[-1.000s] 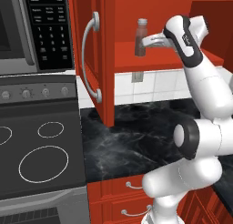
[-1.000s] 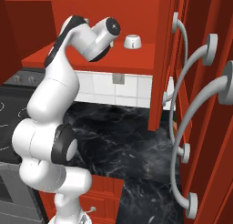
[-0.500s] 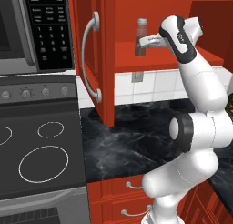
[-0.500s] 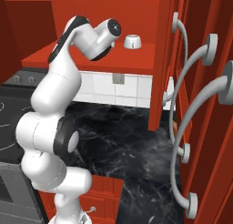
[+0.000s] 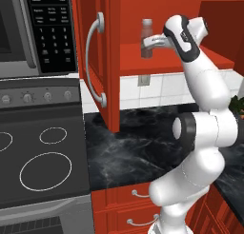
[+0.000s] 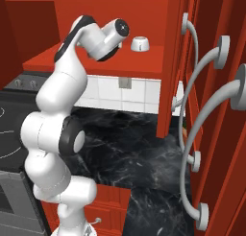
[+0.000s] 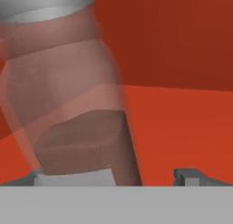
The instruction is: Take the cinnamon bottle from the cabinet and place it on the dining table, next to the plate with the cupcake. Then take the chocolate from the dining counter and place it on the cupcake plate.
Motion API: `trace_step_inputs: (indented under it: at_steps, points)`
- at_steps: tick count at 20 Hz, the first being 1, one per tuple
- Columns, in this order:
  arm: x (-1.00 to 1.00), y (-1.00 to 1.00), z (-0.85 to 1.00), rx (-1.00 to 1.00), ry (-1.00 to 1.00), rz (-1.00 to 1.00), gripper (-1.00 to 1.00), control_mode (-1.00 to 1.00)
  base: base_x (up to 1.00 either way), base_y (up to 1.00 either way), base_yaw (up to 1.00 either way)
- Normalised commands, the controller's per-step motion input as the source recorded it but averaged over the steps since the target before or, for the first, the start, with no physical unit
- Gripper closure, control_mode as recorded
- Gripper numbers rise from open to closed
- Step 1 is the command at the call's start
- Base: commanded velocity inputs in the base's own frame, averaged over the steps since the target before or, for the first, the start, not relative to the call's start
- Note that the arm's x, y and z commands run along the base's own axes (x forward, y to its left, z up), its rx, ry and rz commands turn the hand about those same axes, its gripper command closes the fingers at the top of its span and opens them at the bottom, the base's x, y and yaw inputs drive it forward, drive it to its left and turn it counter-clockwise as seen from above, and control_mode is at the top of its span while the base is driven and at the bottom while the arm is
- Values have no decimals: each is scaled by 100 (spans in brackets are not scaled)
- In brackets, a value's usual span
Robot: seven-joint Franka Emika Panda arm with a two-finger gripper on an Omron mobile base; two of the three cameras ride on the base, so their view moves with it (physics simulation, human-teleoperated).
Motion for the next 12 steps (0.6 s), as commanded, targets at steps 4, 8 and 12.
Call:
trace_step_inputs:
  at_steps: [4, 8, 12]
  points:
    - [4, 0, -8, 0, -5, 0, 100, -100, 0, 0, 0]
    - [0, 0, -11, 0, -13, 1, 100, -100, 0, 0, 0]
    - [-6, 2, -8, 5, -17, 1, 100, -100, 0, 0, 0]
